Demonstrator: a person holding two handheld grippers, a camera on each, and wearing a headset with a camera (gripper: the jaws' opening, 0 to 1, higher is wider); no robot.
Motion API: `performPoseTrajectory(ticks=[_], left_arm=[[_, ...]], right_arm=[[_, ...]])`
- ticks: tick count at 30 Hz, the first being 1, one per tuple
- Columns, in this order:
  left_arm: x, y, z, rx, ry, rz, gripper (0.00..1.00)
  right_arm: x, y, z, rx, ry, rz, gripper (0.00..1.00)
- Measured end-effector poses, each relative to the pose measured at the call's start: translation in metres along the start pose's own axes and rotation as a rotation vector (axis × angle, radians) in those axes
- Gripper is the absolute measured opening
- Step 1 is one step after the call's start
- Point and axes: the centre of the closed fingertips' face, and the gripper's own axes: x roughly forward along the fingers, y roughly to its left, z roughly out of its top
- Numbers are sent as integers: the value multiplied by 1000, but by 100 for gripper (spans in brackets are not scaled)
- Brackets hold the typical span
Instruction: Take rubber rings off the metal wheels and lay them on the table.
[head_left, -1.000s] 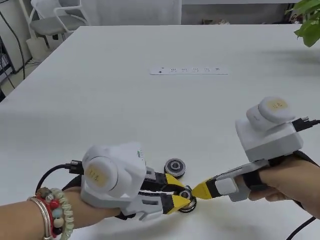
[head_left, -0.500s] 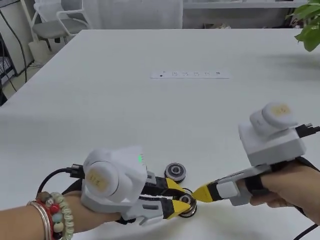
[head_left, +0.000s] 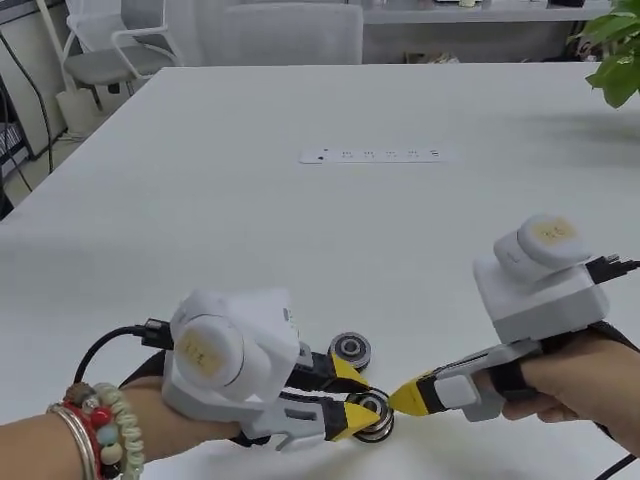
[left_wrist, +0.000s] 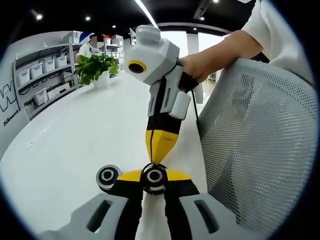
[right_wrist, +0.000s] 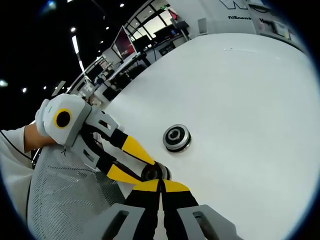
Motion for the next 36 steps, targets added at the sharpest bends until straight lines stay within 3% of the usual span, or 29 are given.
performPoseTrajectory(ticks=[9, 14, 17, 21, 30, 36], left_arm=[[-11, 2, 13, -35, -53, -7, 30], [-18, 2, 22, -1, -51, -7, 48], [-25, -1, 33, -1, -76, -28, 54], [-34, -2, 37, 44, -59, -29, 63], [-71, -2, 54, 63, -84, -19, 82], [-99, 9, 53, 37, -95, 55, 88]], right_arm=[[-2, -2, 2, 15, -17, -1, 0], [-2, -3, 3, 21, -24, 1, 0], [-2, -3, 2, 18, -20, 0, 0], [-3, -4, 2, 27, -22, 5, 0], [-4, -1, 5, 22, -37, 18, 0], [-4, 1, 4, 16, -35, 18, 0]])
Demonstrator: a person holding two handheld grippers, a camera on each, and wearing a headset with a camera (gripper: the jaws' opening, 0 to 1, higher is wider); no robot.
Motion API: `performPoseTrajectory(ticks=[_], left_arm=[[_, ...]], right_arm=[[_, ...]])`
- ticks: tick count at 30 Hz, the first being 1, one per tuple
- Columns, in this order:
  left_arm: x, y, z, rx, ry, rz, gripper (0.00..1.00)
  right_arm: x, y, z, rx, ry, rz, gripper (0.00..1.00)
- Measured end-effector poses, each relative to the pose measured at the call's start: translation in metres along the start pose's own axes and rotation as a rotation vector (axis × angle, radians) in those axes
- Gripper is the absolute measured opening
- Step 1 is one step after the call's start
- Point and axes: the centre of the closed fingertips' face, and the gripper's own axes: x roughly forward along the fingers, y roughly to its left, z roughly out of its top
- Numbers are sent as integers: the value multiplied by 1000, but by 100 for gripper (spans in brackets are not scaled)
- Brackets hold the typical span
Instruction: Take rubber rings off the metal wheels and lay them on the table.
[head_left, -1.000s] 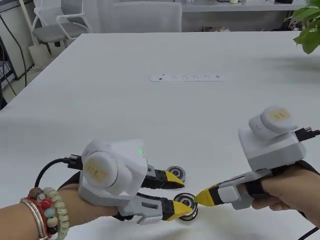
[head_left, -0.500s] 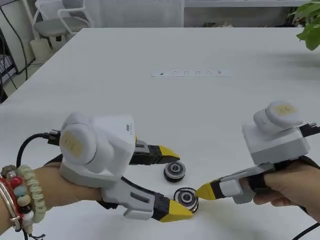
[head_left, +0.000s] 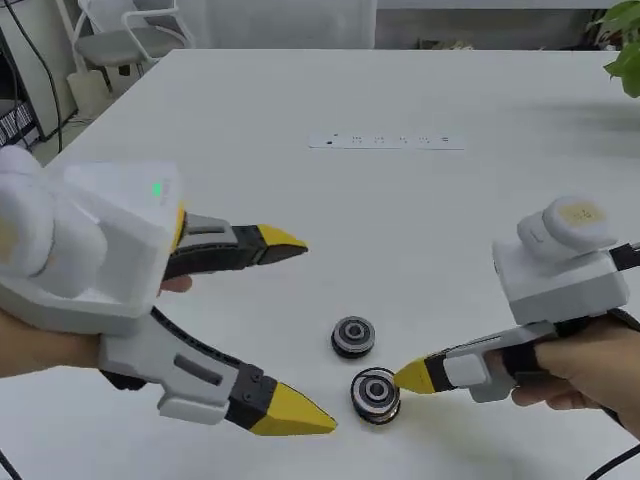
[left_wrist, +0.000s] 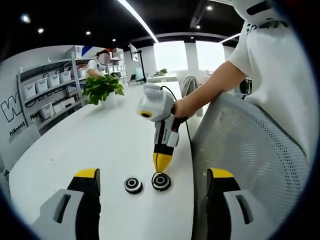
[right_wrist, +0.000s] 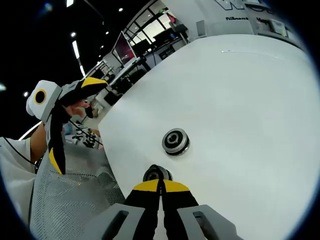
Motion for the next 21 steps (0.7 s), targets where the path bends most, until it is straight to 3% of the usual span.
performPoseTrajectory(ticks=[6, 13, 21], left_arm=[[-23, 4, -11, -24, 27, 59, 95], [-45, -4, -29, -85, 49, 124, 98], [-53, -13, -46, -169, 42, 176, 99]], right_arm=[[-1, 3, 0, 0, -5, 3, 0], [-1, 6, 0, -8, -3, 1, 0], [-2, 7, 1, -8, -7, 4, 0]])
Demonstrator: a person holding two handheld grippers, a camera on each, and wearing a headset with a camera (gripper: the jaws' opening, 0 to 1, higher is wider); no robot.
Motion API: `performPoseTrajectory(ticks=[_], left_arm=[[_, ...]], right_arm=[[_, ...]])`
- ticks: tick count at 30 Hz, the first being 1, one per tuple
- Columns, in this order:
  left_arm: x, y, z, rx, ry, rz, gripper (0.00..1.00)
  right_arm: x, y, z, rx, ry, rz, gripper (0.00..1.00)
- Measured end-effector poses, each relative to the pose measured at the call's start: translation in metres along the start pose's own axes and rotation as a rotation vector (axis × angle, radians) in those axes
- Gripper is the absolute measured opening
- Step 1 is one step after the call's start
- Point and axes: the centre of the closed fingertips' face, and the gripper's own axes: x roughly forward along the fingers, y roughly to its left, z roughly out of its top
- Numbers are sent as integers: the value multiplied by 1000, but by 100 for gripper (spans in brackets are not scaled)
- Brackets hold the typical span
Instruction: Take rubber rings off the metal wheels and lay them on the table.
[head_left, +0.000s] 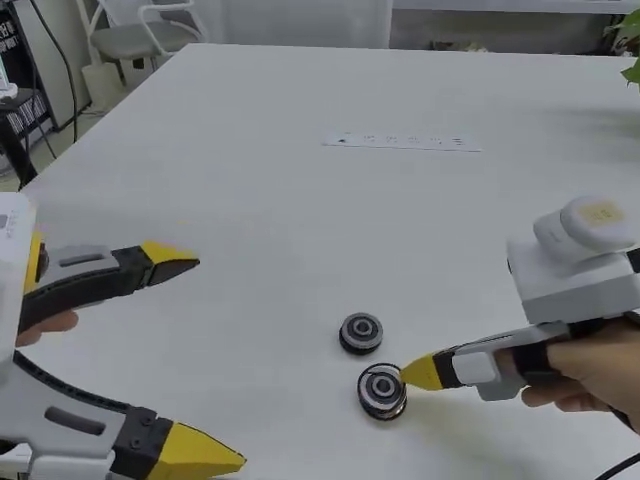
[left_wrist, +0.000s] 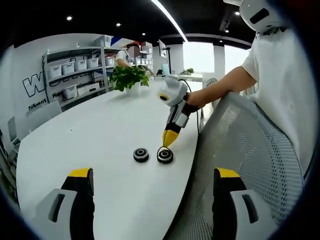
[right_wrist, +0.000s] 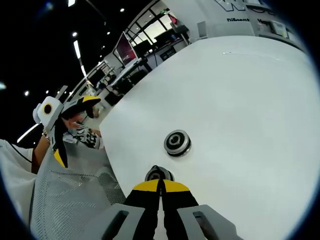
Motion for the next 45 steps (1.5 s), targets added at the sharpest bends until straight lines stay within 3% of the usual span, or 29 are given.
performPoseTrajectory(ticks=[6, 15, 32, 37, 45], left_arm=[[4, -4, -10, -52, -3, 8, 99], [8, -8, -28, -95, 57, 4, 99], [8, -7, -30, -110, 55, 9, 98], [7, -6, -28, -120, 42, 10, 97], [7, -6, -30, -131, 51, 14, 96]], right_arm=[[-1, 1, 2, 0, -7, 4, 0], [-4, 8, 7, -10, -27, 24, 0], [-19, 21, 37, 39, -167, 68, 0], [-18, 34, 45, 11, -187, 83, 0], [-14, 42, 51, -71, -191, 63, 0]])
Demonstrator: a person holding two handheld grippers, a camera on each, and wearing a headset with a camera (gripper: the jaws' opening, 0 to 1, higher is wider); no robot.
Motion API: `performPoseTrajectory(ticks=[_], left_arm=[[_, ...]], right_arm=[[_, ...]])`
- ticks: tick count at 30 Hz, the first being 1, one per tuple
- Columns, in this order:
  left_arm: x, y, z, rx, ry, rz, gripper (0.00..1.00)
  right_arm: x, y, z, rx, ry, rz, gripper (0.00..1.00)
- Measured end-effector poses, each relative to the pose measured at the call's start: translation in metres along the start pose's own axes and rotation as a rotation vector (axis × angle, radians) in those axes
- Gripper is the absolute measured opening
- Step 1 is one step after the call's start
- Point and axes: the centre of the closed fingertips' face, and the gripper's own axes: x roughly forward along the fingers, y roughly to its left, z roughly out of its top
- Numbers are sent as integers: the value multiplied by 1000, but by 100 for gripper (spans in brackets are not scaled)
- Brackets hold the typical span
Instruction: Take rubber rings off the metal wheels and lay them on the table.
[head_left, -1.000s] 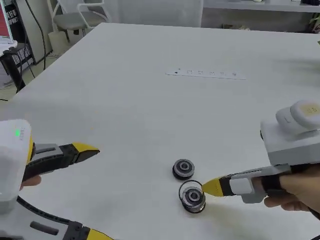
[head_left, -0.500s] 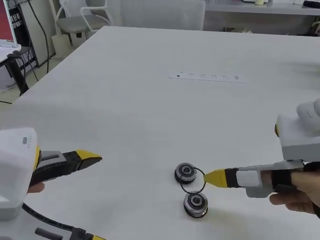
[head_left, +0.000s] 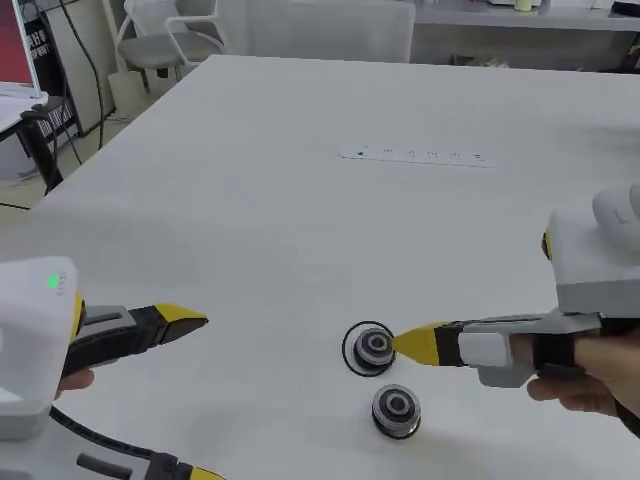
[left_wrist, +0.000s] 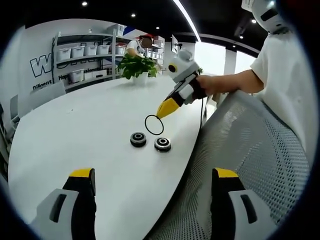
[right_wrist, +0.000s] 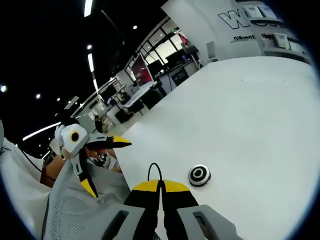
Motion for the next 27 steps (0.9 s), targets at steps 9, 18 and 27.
performPoseTrajectory(ticks=[9, 18, 27], left_arm=[[0, 1, 1, -16, -8, 3, 94], [1, 1, 0, -18, -4, 1, 94], [1, 0, -2, -17, 5, -4, 94]], right_arm=[[4, 6, 8, -29, -30, 10, 0], [10, 14, 9, -52, -27, 27, 0], [21, 23, 2, -89, 8, 44, 0]])
